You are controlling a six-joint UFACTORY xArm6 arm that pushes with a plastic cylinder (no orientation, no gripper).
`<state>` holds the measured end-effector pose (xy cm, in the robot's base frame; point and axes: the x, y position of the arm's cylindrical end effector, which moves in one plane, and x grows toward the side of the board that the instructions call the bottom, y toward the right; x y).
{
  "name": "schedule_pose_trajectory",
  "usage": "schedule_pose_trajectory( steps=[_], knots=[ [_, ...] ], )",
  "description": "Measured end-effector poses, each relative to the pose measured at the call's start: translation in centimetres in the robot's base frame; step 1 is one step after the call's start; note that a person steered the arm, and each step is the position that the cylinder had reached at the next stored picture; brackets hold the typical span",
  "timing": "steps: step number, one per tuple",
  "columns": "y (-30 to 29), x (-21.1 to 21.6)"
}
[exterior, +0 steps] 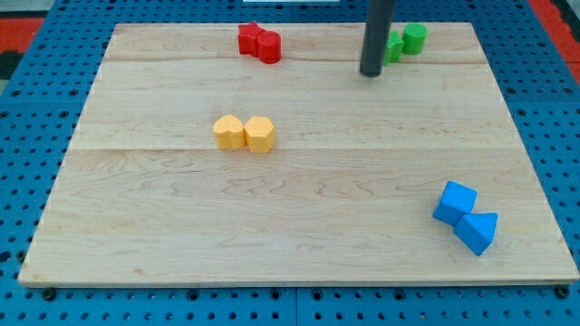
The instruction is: Push the red circle and red star slightly left
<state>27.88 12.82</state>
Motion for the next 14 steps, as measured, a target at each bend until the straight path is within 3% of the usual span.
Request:
schedule_pose_trajectory(
  steps=[1,2,9,12,14],
  knots=[
    [-2.1,-5.1],
    [-8.0,-8.7],
    [-11.1,-7.7],
    [-12.3,-3.4],
    [-20.1,-0.8]
  ],
)
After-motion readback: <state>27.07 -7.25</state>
